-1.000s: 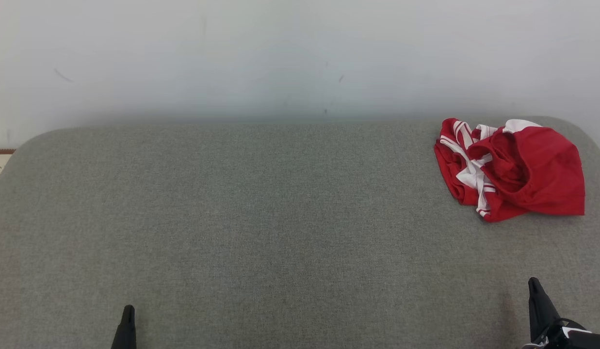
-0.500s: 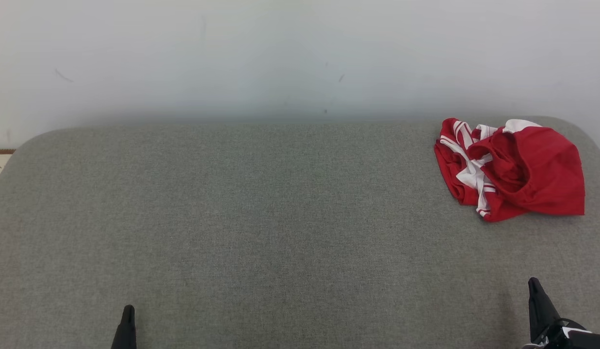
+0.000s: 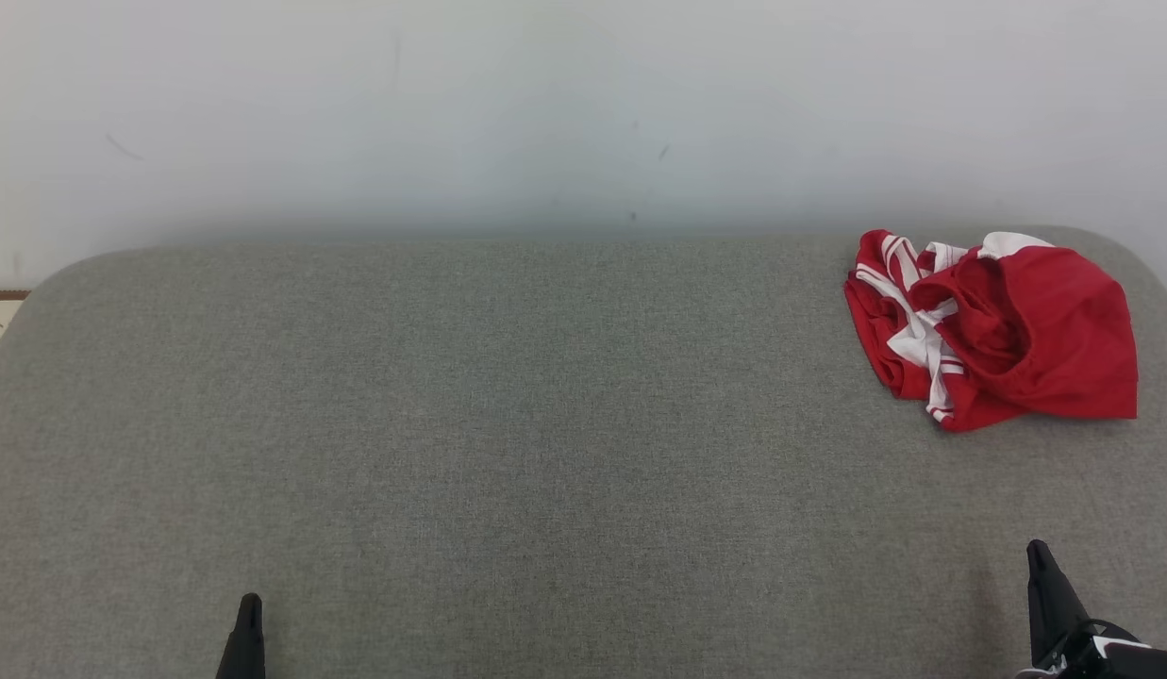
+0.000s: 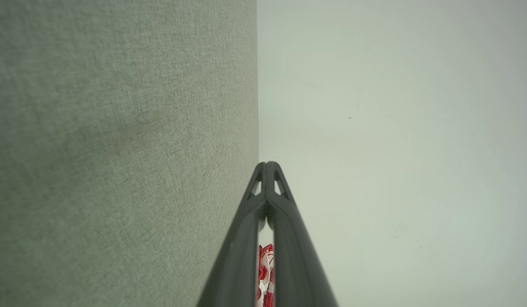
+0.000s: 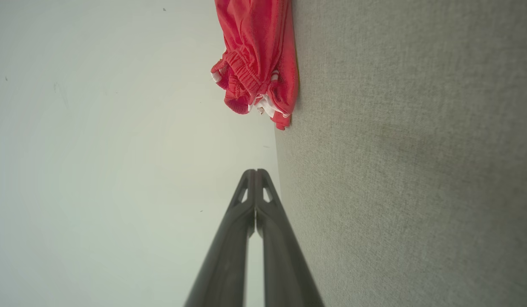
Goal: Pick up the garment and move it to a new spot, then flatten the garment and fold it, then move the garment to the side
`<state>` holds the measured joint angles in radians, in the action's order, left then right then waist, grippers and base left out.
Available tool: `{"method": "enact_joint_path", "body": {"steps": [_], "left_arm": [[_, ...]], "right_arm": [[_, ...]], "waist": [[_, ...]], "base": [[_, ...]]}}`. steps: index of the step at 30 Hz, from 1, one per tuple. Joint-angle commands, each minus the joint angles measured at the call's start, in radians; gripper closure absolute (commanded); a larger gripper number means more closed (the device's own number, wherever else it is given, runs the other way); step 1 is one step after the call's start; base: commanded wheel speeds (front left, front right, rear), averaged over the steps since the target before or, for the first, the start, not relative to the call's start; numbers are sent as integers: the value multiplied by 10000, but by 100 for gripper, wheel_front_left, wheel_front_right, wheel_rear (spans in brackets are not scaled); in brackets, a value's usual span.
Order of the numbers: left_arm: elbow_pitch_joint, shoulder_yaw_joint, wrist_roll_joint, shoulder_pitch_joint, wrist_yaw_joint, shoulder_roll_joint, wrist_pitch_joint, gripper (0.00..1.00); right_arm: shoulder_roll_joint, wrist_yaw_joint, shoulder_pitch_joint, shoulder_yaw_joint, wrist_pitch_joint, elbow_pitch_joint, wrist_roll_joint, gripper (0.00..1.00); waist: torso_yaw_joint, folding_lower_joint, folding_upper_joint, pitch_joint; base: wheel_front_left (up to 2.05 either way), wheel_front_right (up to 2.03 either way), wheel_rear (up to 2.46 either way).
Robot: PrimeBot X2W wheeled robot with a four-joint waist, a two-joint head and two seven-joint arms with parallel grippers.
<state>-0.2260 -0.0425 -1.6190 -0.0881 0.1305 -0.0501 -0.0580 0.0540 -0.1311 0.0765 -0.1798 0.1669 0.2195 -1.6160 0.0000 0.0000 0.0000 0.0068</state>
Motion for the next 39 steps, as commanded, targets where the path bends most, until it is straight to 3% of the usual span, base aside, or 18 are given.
{"method": "enact_joint_path", "body": {"steps": [1, 39], "left_arm": [[-28, -16, -19, -58, 33, 4, -42, 100], [-25, 3, -37, -56, 32, 5, -25, 100]], "right_arm": [[-24, 7, 48, -24, 18, 24, 67, 100], [-39, 7, 52, -43, 45, 26, 63, 100]], "waist": [[0, 0, 0, 0], [0, 0, 0, 0]], "base": [[0, 0, 0], [0, 0, 0]]}}
